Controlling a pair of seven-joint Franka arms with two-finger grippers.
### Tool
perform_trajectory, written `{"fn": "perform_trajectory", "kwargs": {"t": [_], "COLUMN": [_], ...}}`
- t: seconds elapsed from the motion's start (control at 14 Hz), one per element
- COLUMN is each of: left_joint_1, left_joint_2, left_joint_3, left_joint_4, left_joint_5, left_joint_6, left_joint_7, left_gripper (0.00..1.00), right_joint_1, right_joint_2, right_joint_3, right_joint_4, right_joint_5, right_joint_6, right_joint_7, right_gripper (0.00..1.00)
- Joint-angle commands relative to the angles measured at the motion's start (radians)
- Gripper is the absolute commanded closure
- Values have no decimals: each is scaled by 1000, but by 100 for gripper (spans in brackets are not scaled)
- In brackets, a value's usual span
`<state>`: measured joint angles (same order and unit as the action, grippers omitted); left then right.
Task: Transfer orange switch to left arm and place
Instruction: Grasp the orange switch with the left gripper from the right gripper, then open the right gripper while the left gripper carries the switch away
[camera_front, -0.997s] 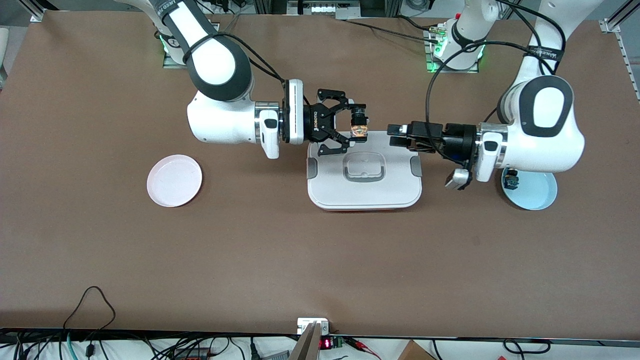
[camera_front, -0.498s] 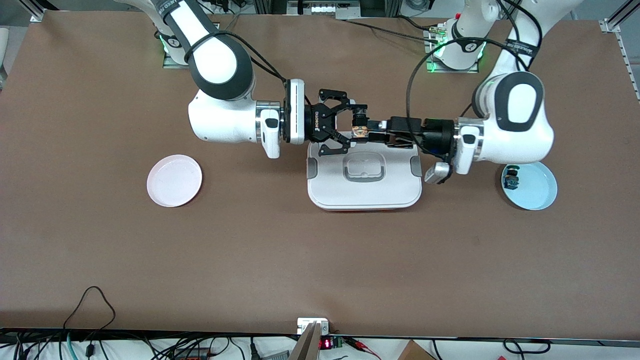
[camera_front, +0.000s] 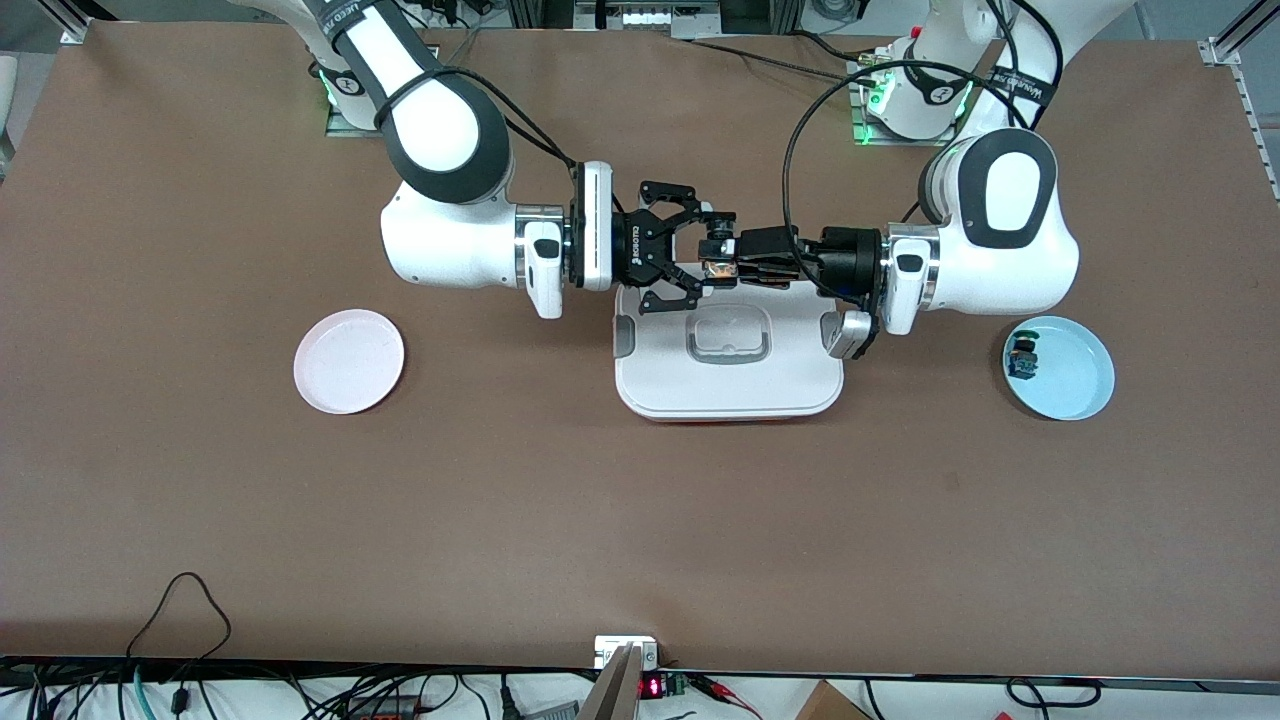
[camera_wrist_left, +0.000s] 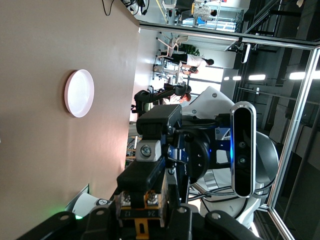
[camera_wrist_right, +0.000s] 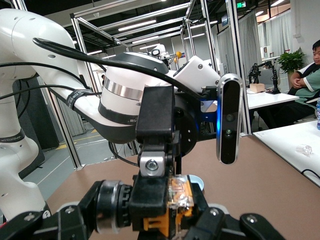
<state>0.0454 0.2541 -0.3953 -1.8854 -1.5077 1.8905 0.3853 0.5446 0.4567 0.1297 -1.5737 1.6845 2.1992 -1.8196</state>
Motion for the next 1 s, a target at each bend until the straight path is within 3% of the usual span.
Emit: {"fn": "perform_trajectory", "kwargs": {"t": [0.0,0.07,0.14,0.21,0.64,0.93], "left_joint_1": [11,13,13,11,14,17], "left_joint_2": [-19,-15,-12,-9,1,-12], "left_joint_3": [-2,-3,-4,-4,-2,4], "left_joint_4": [-23,-21,-21,-21,-20,-11], "left_joint_5": [-14,-14,-14,-14,-6,65], "left_joint_6": [9,7,5,5,-7,-10], "left_joint_7": [53,63,85,96,81,72], "left_gripper": [93,95,95,96,97,99], "right_joint_1": [8,8,6,6,-6,-101], "right_joint_2": [2,2,-1,-4,-12,-70], "right_joint_3": [-4,-4,-4,-4,-8,-12], "right_joint_4": [21,20,15,9,4,-67], "right_joint_5": [15,15,23,24,24,14], "right_joint_6": [10,7,4,2,1,-66], "right_joint_7": [8,6,14,17,16,11], "right_gripper": [100,93,41,1,0,0]}}
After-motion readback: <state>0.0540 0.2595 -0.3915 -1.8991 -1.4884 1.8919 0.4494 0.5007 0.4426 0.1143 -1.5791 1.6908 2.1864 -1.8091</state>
